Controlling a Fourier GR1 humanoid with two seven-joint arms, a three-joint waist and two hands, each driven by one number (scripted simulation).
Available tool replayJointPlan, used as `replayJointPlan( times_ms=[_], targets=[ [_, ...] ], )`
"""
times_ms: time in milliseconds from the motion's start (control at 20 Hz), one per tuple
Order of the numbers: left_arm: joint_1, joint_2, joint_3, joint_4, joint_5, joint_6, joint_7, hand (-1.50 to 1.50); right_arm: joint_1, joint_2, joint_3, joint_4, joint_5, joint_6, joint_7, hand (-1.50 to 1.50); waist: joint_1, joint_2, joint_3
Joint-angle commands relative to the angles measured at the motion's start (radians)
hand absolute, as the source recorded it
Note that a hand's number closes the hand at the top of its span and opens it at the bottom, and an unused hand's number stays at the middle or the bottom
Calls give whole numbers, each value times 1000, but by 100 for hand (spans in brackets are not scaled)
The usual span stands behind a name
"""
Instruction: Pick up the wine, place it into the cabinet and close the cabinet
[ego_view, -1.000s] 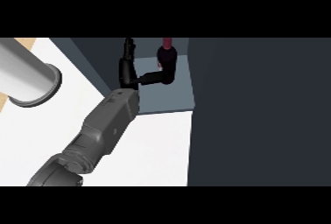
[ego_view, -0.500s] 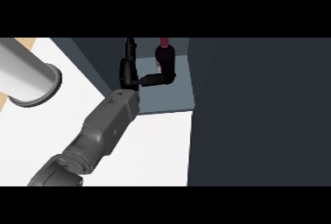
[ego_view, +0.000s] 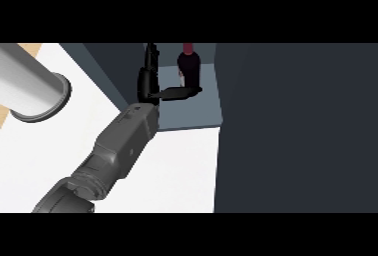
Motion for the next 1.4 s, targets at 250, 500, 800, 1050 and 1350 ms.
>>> replayJointPlan(
  times_ms=[250,500,800,1050,1350],
  targets=[
    [60,1,-18,-26,100,-60,-27,-150,-14,10,28,-35,-10,-16,24,-150,1,-9,0],
    [124,1,-89,-63,150,-102,-22,-150,-82,7,41,-50,10,-69,100,-150,15,-15,0],
    [215,1,-267,-258,272,-22,32,-150,30,13,51,-41,37,-53,-2,-150,29,-24,1],
    [367,1,-490,-488,370,99,50,-150,68,-32,-15,-116,-35,-23,44,-150,41,-24,1],
    [500,1,-683,-789,370,336,94,-150,39,-25,-25,-114,-7,-60,56,-150,73,-28,1]
  ],
)
